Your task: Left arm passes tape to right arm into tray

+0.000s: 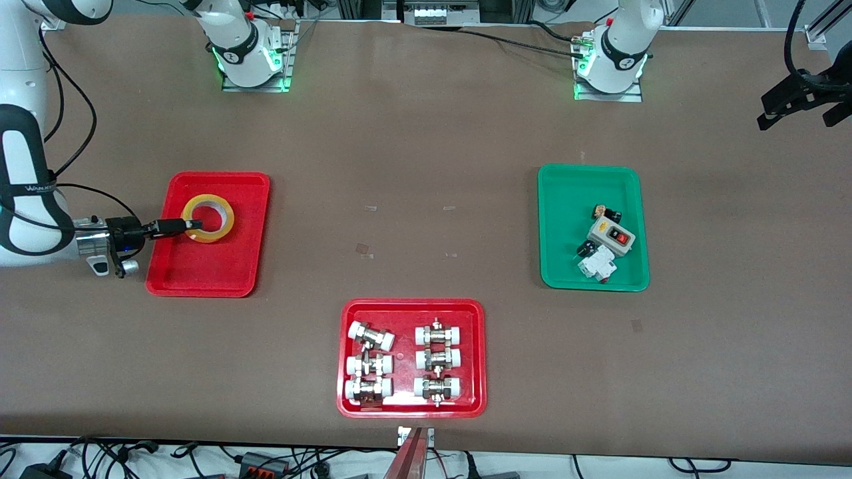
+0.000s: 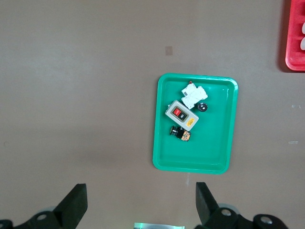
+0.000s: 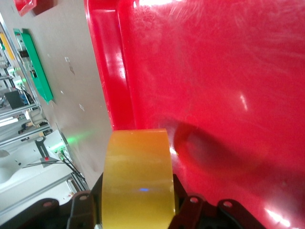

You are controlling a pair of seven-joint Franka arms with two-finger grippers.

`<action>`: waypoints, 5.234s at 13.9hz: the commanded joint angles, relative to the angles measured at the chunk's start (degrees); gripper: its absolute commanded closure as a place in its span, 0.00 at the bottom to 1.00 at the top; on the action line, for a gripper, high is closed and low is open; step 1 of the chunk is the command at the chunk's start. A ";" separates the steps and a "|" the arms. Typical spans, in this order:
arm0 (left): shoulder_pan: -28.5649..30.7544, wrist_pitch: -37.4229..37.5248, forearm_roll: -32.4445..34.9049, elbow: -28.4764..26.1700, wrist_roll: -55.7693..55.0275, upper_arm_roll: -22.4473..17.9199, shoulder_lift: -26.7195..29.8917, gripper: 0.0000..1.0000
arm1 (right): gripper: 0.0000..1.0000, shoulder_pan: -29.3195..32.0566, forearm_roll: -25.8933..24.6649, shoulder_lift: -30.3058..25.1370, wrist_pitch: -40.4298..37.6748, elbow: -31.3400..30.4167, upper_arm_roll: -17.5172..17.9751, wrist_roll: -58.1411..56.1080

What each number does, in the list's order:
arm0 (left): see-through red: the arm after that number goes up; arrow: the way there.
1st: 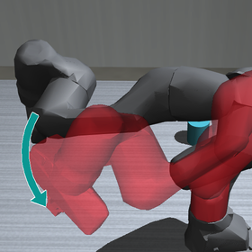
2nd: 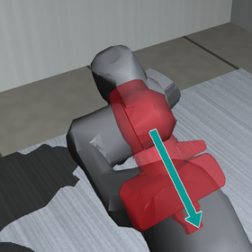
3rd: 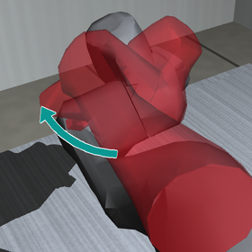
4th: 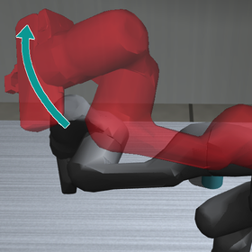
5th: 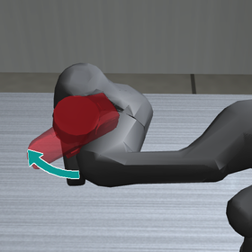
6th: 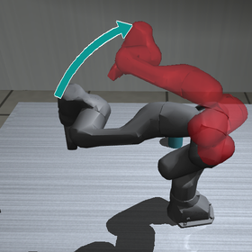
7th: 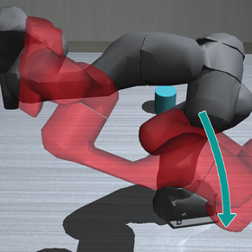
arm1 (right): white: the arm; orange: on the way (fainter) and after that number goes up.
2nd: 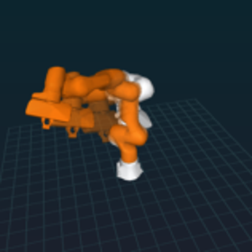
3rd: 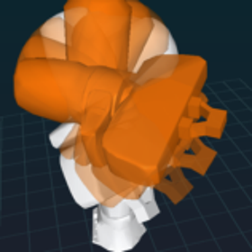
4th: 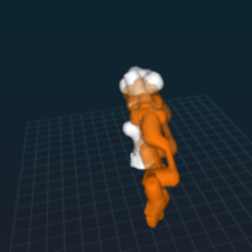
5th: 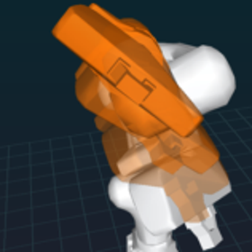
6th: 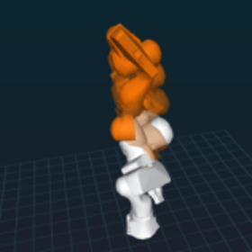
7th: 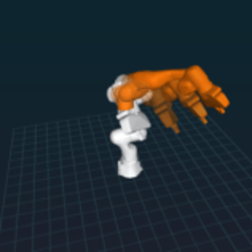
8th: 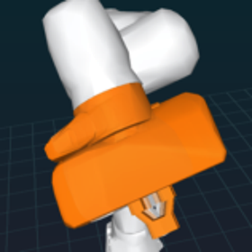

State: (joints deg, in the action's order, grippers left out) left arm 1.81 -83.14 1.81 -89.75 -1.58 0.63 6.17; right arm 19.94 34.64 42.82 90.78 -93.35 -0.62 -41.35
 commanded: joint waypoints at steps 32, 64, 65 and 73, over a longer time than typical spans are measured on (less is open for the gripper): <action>0.91 1.75 -1.64 5.72 1.23 -0.28 -2.83 0.00 | 0.00 -11.40 -19.68 -13.11 10.56 5.98 0.09 16.16; 1.00 1.40 -4.36 4.68 1.50 0.43 -3.71 0.00 | 0.00 -18.36 -36.84 -41.85 12.76 -6.41 -0.17 38.71; 0.91 1.23 -4.36 4.07 1.58 0.51 -3.80 0.00 | 0.00 -18.36 -36.84 -41.86 11.80 -5.89 -0.17 38.71; 0.74 -1.50 -4.27 1.33 1.58 0.51 -3.80 0.00 | 0.00 -18.45 -35.69 -41.77 10.38 -5.00 -0.17 38.80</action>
State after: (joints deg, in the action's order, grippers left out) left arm 2.34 -84.01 -1.67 -87.85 -1.14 1.00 1.71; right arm 1.44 -1.24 2.29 101.65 -97.44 -1.00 -2.59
